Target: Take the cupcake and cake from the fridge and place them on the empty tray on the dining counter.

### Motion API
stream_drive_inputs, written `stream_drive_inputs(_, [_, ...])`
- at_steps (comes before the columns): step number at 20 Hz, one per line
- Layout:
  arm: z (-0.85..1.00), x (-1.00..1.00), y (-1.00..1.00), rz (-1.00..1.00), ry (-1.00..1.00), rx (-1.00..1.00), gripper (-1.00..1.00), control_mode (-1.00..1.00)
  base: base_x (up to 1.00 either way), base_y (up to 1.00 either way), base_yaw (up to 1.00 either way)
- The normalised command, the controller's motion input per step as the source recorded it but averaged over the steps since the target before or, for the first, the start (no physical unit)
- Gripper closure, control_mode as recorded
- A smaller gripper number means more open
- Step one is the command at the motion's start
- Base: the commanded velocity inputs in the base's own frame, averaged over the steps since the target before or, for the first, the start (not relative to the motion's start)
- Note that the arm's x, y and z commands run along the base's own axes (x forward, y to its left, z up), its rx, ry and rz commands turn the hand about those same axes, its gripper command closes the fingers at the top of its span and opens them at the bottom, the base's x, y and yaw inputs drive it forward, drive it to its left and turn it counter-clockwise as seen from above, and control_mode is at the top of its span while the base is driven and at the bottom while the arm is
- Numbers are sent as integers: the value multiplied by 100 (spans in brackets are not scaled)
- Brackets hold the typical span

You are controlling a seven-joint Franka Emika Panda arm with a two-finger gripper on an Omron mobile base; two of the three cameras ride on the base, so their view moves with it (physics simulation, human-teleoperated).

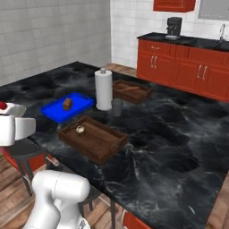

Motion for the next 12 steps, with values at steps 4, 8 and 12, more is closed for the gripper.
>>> stream_drive_inputs(4, [0, 0, 0, 0, 0, 0, 100, 100, 69, -55, 20])
stream_drive_inputs(8, [-4, 43, -32, 0, 13, 9, 100, -100, 35, -34, 0])
stream_drive_inputs(12, [-14, 89, -21, 1, 21, 19, 100, -100, 0, 0, 0])
